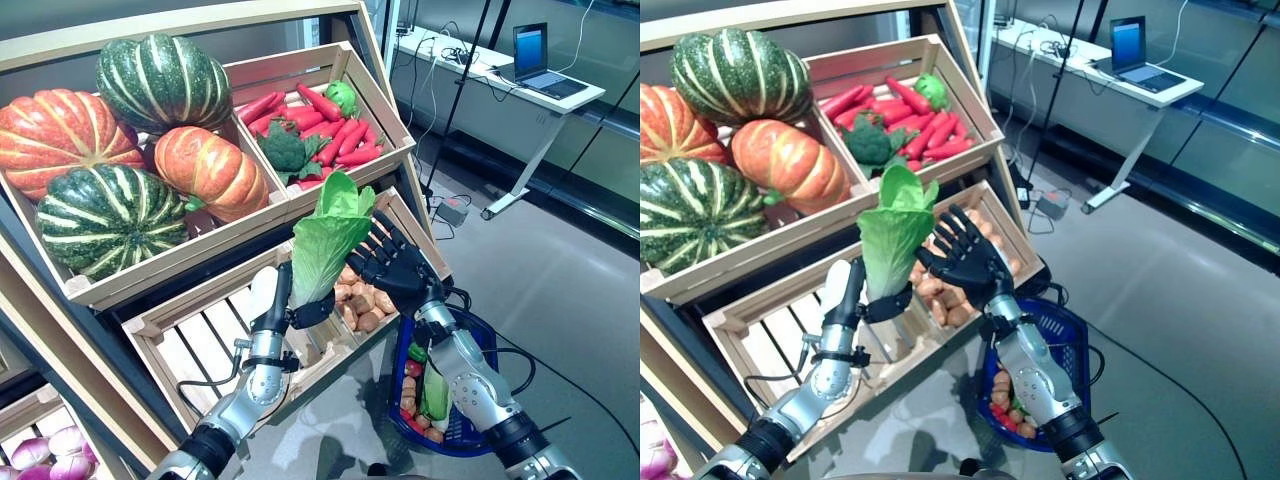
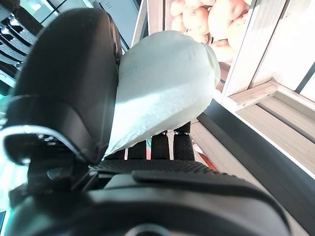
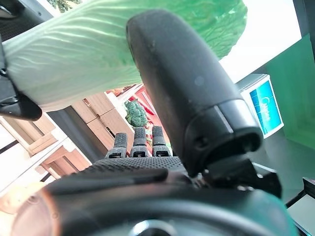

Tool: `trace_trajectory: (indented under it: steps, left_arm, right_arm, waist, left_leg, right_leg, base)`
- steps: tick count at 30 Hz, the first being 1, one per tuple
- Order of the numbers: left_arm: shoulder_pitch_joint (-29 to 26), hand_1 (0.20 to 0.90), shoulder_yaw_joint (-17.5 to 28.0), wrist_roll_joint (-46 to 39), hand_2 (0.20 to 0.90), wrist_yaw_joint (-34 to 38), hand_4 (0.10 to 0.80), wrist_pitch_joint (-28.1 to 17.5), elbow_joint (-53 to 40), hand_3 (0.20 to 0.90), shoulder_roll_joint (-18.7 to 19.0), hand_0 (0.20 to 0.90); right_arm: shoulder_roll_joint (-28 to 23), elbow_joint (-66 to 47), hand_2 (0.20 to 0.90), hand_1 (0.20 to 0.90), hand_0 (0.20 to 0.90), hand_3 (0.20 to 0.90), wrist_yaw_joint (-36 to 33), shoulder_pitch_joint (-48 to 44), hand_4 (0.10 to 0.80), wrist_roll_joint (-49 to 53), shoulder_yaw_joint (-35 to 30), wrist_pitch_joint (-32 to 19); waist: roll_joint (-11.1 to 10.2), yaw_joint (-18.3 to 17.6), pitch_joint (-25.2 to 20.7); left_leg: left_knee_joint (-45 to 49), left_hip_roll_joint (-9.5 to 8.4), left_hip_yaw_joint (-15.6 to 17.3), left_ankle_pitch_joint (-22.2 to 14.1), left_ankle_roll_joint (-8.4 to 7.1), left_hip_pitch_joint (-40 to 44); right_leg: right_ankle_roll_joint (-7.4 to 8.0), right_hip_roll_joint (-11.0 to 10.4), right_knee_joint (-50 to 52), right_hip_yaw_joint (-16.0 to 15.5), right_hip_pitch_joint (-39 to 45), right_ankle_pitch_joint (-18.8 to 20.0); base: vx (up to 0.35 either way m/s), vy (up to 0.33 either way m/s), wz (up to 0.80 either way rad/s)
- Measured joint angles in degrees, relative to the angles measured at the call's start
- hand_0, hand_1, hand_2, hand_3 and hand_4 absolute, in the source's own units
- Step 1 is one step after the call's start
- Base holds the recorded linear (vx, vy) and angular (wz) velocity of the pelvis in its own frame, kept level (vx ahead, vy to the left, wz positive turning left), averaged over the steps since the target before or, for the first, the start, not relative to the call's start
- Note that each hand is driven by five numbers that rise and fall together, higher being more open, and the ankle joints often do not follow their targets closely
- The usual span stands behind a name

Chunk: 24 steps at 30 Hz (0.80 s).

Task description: Put vegetables into the basket

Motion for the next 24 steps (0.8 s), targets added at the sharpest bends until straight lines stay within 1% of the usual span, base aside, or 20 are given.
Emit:
trace_trajectory:
  steps: [7, 13, 15, 18, 21, 23, 24]
  left_arm:
    - [0.0, 0.3, -0.1, 0.5, 0.3, 0.3, 0.4, -1.8, -0.2, 0.3, 0.5, 0.3]
    - [0.0, 0.3, -0.8, 2.3, 0.3, 0.6, 0.4, -2.2, -3.5, 0.3, 2.1, 0.3]
    - [0.0, 0.3, -2.6, 4.2, 0.3, 0.0, 0.4, -4.7, -4.5, 0.3, 3.1, 0.3]
    - [0.0, 0.3, -4.7, 3.5, 0.3, -4.1, 0.4, -7.2, -5.7, 0.3, 3.1, 0.3]
    - [0.0, 0.3, -4.6, -0.7, 0.3, -10.3, 0.4, -7.4, -5.7, 0.3, 3.4, 0.3]
    - [0.0, 0.3, -4.7, -4.5, 0.3, -15.4, 0.4, -7.6, -5.6, 0.3, 3.8, 0.3]
    - [0.0, 0.3, -4.8, -5.2, 0.3, -16.3, 0.4, -7.7, -5.6, 0.3, 3.9, 0.3]
  right_arm:
    - [0.4, 0.0, 0.9, 0.9, 0.9, 0.9, 0.0, 0.2, 0.8, 0.6, -0.2, -0.7]
    - [2.2, 0.8, 0.9, 0.9, 0.9, 0.9, 0.1, 1.1, 0.8, 4.2, -2.1, -0.7]
    - [2.3, 2.5, 0.9, 0.9, 0.9, 0.9, 0.4, 1.1, 0.8, 5.9, -2.5, -0.1]
    - [2.1, 5.3, 0.9, 0.9, 0.9, 0.9, 4.1, 1.3, 0.8, 9.9, -4.0, 4.1]
    - [0.6, 6.9, 0.9, 0.9, 0.9, 0.9, 9.3, 1.4, 0.8, 10.8, -5.1, 7.2]
    - [-1.9, 7.1, 0.9, 0.9, 0.9, 0.9, 12.6, 1.3, 0.8, 10.6, -5.4, 8.8]
    - [-2.1, 7.1, 0.9, 0.9, 0.9, 0.9, 13.2, 1.3, 0.8, 10.6, -5.4, 9.0]
  waist:
    - [-0.5, 0.0, -0.3]
    - [-0.5, -0.3, -0.3]
    - [-0.6, -0.2, -0.3]
    - [-0.6, -0.3, -0.3]
    - [-0.6, -0.4, -0.3]
    - [-0.6, -0.4, -0.4]
    - [-0.6, -0.4, -0.4]
  left_leg:
    - [0.0, -0.02, 0.0, 0.0, 0.0, -0.3]
    - [0.0, -0.02, 0.0, 0.0, 0.0, -0.3]
    - [0.0, -0.03, 0.0, 0.0, 0.0, -0.3]
    - [0.0, -0.03, 0.0, 0.0, 0.0, -0.4]
    - [0.0, 0.01, 0.0, 0.0, 0.0, -0.4]
    - [0.0, 0.01, 0.0, 0.0, 0.0, -0.3]
    - [0.0, 0.0, 0.0, 0.0, 0.0, -0.3]
  right_leg:
    - [0.0, 0.0, 0.0, 0.0, -0.3, 0.0]
    - [0.01, 0.0, 0.0, 0.1, -0.4, 0.0]
    - [0.01, 0.0, 0.0, 0.1, -0.4, 0.0]
    - [0.01, 0.0, 0.0, 0.1, -0.4, 0.0]
    - [0.01, 0.0, 0.0, 0.1, -0.4, 0.0]
    - [0.01, 0.0, 0.0, 0.1, -0.4, 0.0]
    - [0.01, 0.0, 0.0, 0.1, -0.4, 0.0]
  base:
    - [0.0, 0.0, 0.0]
    - [0.0, 0.0, 0.0]
    - [0.0, 0.0, 0.0]
    - [-0.002, -0.011, 0.0]
    - [-0.001, -0.011, 0.0]
    - [0.0, 0.0, 0.0]
    - [0.0, 0.0, 0.0]
